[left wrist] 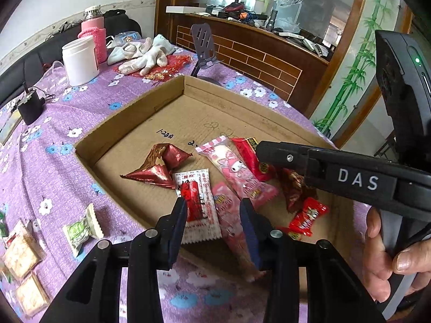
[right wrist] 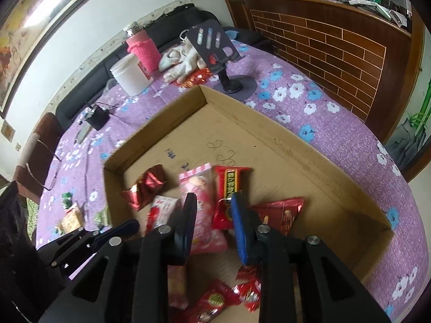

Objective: Organize snacks
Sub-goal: 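Move both grippers back toward the loose snacks beside the tray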

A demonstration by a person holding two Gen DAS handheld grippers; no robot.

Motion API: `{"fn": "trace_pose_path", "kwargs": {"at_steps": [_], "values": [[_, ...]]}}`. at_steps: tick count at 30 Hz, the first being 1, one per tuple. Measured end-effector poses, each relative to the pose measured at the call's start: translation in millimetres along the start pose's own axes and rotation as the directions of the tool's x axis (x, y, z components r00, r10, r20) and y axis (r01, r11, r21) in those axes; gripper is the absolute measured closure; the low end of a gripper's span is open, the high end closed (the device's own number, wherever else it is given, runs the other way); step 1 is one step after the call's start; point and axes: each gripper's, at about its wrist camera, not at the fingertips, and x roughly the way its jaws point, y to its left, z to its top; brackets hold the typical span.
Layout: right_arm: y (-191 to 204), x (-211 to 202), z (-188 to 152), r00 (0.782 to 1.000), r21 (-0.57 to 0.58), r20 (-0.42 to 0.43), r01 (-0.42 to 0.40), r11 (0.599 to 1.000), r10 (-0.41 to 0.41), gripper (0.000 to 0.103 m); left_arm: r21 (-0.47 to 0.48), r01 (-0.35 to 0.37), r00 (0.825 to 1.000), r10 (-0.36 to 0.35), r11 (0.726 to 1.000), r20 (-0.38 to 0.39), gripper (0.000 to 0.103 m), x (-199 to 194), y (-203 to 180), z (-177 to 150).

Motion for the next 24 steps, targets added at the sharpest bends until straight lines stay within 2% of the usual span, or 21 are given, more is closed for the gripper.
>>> {"fn": "trace_pose_path", "kwargs": {"at_steps": [7, 13, 15, 19, 21, 24], "values": [[24.3, -30.4, -12.6, 0.997, -0.027, 0.037, -0.062, 0.998, 0.063, 0.076, -0.007, 0.007, 0.999, -0.007, 1.0, 0.033, 0.061, -33.5, 5.3, -15.5], [59.8, -46.8, -29.2, 0.993, -0.094, 0.038, -0.112, 0.989, 0.116, 0.073, -0.027, -0.002, 0.998, 0.004, 1.0, 0.068, 0.061, -66.4, 29.2, -39.7], [72.2, -49.8, -35.7, 0.99, -0.119, 0.029, -0.131, 0.984, 0.136, 0.073, -0.025, -0.021, 0.997, 0.023, 0.999, 0.076, 0.061, -79.1, 43.4, -52.3], [98.1, -50.2, -48.7, 0.986, -0.171, 0.002, -0.165, 0.971, 0.168, 0.071, -0.041, -0.078, 0.993, 0.081, 0.996, 0.081, 0.05, -98.1, 77.8, -73.2], [108.8, -48.2, -55.1, 0.983, -0.194, -0.015, -0.18, 0.964, 0.18, 0.07, -0.056, -0.134, 0.987, 0.138, 0.989, 0.082, 0.049, -108.5, 103.2, -83.5], [121.8, -40.5, -62.4, 0.979, -0.215, -0.046, -0.202, 0.956, 0.196, 0.069, -0.095, -0.179, 0.981, 0.185, 0.979, 0.062, 0.048, -117.4, 142.2, -94.0]]}}
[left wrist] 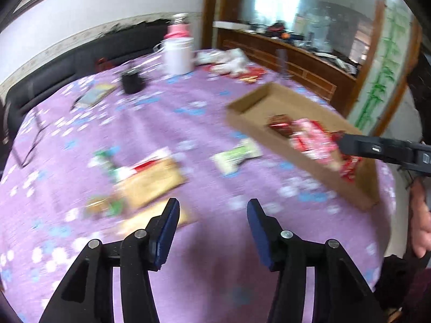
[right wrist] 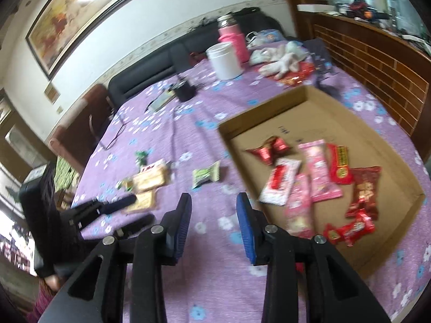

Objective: Organize snacks
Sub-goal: 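Move both grippers back toward the loose snacks beside the tray, then grasp a cream biscuit pack with the left gripper while the right gripper grasps the green-wrapped candy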

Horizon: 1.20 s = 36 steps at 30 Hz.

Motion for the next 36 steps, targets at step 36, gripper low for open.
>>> {"fn": "trace_pose_path", "kwargs": {"at_steps": [36], "values": [[31.8, 152.5, 49.6, 0.974, -0.114, -0.203, 0.073, 0.991, -0.095, 0.069, 0.011, -0.09, 0.993, 0.09, 0.996, -0.08, 0.065, 44.5, 12.0, -21.1]]}}
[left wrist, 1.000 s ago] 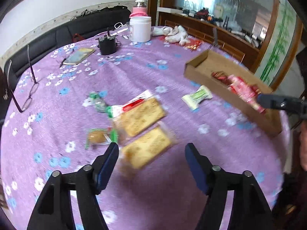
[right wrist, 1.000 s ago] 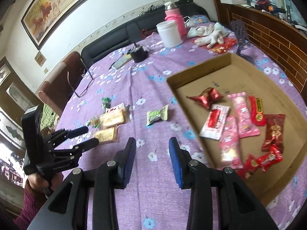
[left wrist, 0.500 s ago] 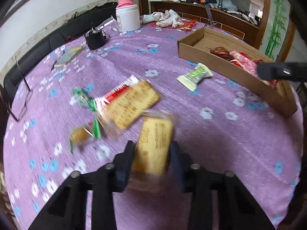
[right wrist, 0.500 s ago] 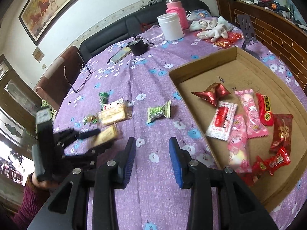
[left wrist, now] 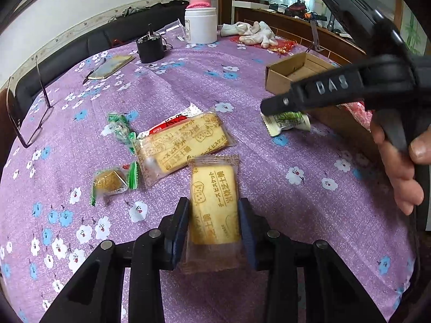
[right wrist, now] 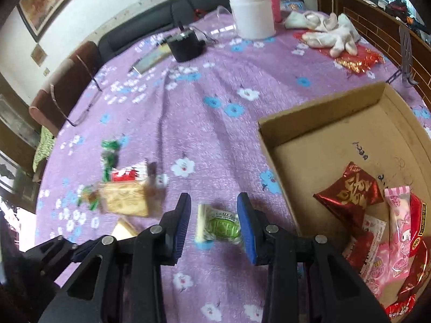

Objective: Organize snacks
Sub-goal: 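Grasp a cream biscuit pack with the left gripper while the right gripper grasps the green-wrapped candy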

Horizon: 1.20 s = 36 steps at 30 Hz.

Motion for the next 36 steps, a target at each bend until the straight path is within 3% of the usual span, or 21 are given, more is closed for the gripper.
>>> {"fn": "trace_pose_path", "kwargs": {"at_steps": [5, 9, 13, 15, 21, 23, 28, 36], "values": [[7.2, -4.9, -23.9, 0.986, 0.012, -0.09, -0.138, 0.99, 0.139, 0.068, -0.014, 0.008, 1.0, -0.008, 1.0, 0.013, 0.065, -0.3, 3.8, -0.5], [17.9, -10.0, -30.8, 0.999, -0.079, -0.04, -0.024, 0.997, 0.021, 0.066, -0.05, 0.017, 1.0, -0.016, 0.999, 0.02, 0.063, 1.6, 6.0, 3.0], [16.3, 1.2, -29.1, 0.999, -0.033, -0.04, -0.026, 0.999, 0.025, 0.066, -0.055, 0.009, 0.999, -0.007, 0.998, 0.035, 0.063, 1.8, 5.3, 2.1], [18.3, 3.7, -27.3, 0.999, -0.011, -0.024, -0.03, 0.999, 0.03, 0.066, -0.054, -0.006, 0.999, 0.008, 0.999, 0.043, 0.068, 1.6, 3.7, 1.0], [28.6, 5.7, -28.3, 1.0, -0.035, 0.021, 0.016, 0.999, -0.015, 0.07, -0.08, 0.006, 0.999, -0.002, 0.997, 0.047, 0.068, 1.4, 8.2, 0.7], [29.0, 5.5, -30.8, 1.0, -0.042, 0.03, 0.01, 0.999, -0.009, 0.077, -0.077, 0.0, 0.999, 0.003, 0.997, 0.049, 0.068, 1.0, 7.5, -0.4], [30.9, 3.9, -34.5, 0.998, -0.059, 0.055, -0.003, 0.998, 0.006, 0.079, -0.085, 0.004, 0.999, 0.001, 0.996, 0.052, 0.068, 0.9, 9.0, -0.6], [18.2, 5.1, -31.5, 0.993, 0.056, 0.085, -0.093, 0.994, 0.088, 0.066, -0.088, -0.012, 0.998, 0.018, 0.996, 0.065, 0.068, 1.9, 9.8, -0.7]]}}
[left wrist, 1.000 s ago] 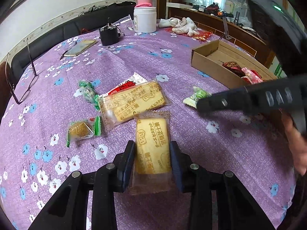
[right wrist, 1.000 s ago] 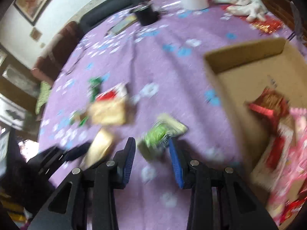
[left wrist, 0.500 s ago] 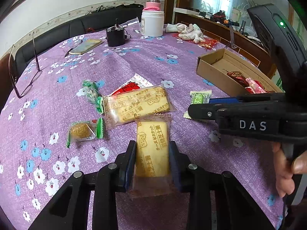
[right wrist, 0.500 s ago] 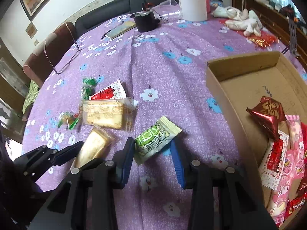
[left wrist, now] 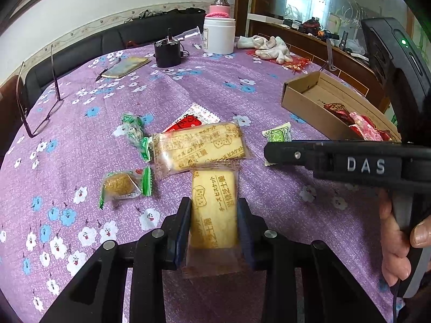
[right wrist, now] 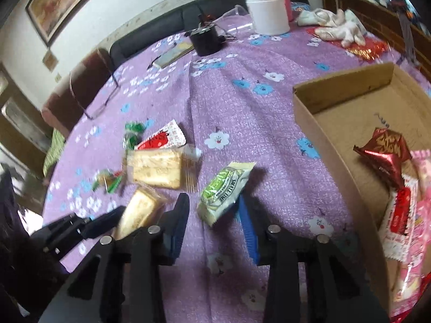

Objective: Organize snacks
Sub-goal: 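Grasp a cream biscuit pack with the left gripper while the right gripper grasps the green-wrapped candy, then carry the biscuit pack and green candy to the tray and open both grippers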

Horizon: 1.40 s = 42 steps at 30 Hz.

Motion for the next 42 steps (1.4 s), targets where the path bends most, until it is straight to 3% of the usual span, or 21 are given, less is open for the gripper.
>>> {"fn": "trace_pose_path", "kwargs": {"at_steps": [1, 3, 7, 10, 16, 22, 35, 42], "values": [[-0.8, 0.4, 0.1, 1.0, 0.01, 0.009, -0.004, 1.0, 0.003, 0.066, 0.001, -0.001, 1.0, 0.001, 1.0, 0.003, 0.068, 0.3, 0.1, 0.0], [-0.8, 1.4, -0.8, 0.999, 0.011, 0.023, 0.027, 1.0, -0.027, 0.079, 0.006, -0.002, 1.0, 0.002, 1.0, 0.007, 0.068, 0.1, -0.2, -0.5], [0.1, 1.7, -7.7, 0.996, -0.006, 0.078, 0.037, 0.999, -0.037, 0.085, 0.005, 0.009, 1.0, -0.009, 1.0, 0.006, 0.068, -0.2, 1.4, -0.8], [1.4, 1.3, -12.5, 0.991, -0.033, 0.126, 0.04, 0.999, -0.036, 0.086, 0.003, 0.012, 1.0, -0.012, 1.0, 0.007, 0.068, 0.1, 1.6, -0.4], [-14.2, 2.5, -7.8, 0.988, 0.029, 0.13, -0.087, 0.996, 0.082, 0.088, -0.001, 0.015, 1.0, -0.015, 1.0, 0.009, 0.068, -0.2, 1.9, -1.2], [-9.0, -6.4, -4.9, 0.981, -0.018, 0.171, -0.089, 0.996, 0.09, 0.088, -0.018, 0.025, 1.0, -0.024, 1.0, 0.013, 0.068, -1.6, 4.0, -2.3], [-13.1, -7.0, 2.8, 0.974, 0.005, 0.202, -0.109, 0.994, 0.106, 0.088, -0.068, 0.02, 0.999, -0.018, 0.998, 0.029, 0.068, -7.1, 8.2, -6.4], [-13.1, -2.7, 3.3, 0.973, 0.016, 0.197, -0.127, 0.992, 0.121, 0.088, -0.104, 0.092, 0.99, -0.08, 0.99, 0.115, 0.068, -20.9, 17.2, -7.7]]}}
